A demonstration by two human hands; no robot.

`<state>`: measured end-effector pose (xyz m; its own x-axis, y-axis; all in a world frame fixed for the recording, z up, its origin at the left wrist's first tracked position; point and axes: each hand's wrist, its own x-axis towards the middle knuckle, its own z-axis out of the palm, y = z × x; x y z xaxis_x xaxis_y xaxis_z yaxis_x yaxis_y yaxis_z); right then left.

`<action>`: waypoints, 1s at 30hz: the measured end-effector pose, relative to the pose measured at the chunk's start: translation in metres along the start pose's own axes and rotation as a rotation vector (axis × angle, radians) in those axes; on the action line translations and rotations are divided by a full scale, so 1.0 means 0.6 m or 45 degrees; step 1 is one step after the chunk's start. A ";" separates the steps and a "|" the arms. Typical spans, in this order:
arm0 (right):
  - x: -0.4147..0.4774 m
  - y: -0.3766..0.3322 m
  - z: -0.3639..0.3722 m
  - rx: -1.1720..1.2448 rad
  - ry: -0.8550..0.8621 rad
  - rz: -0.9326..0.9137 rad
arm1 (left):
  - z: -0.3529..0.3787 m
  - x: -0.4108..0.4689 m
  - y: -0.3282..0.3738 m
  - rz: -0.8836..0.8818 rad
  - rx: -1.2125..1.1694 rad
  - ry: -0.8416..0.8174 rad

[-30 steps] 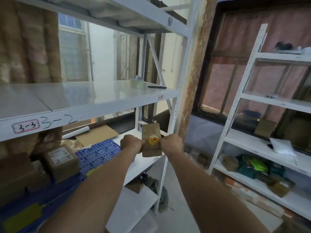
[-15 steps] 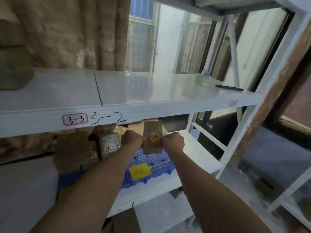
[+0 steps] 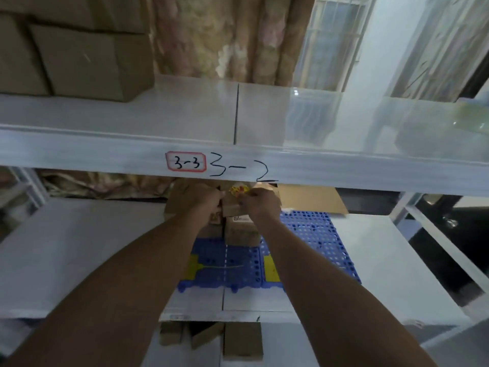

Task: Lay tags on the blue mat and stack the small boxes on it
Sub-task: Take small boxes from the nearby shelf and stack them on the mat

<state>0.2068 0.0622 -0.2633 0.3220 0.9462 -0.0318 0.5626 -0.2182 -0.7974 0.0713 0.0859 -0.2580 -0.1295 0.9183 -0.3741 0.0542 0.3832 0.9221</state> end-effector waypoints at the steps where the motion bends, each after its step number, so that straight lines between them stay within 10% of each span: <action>1: 0.006 -0.001 0.012 0.015 -0.014 0.006 | -0.006 0.007 0.000 0.019 0.003 0.011; 19: 0.078 0.019 0.098 0.565 -0.001 0.268 | -0.075 0.092 -0.050 0.490 0.423 0.305; 25: 0.081 0.022 0.110 0.387 0.054 0.206 | -0.136 0.164 -0.095 -0.112 0.711 0.489; 30: 0.081 0.020 0.135 0.224 0.130 0.128 | -0.167 0.204 -0.148 -0.157 0.198 0.176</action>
<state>0.1674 0.1248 -0.3232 0.4500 0.8908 -0.0621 0.3850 -0.2564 -0.8866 -0.0487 0.1545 -0.3761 -0.2786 0.8454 -0.4558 0.1798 0.5120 0.8399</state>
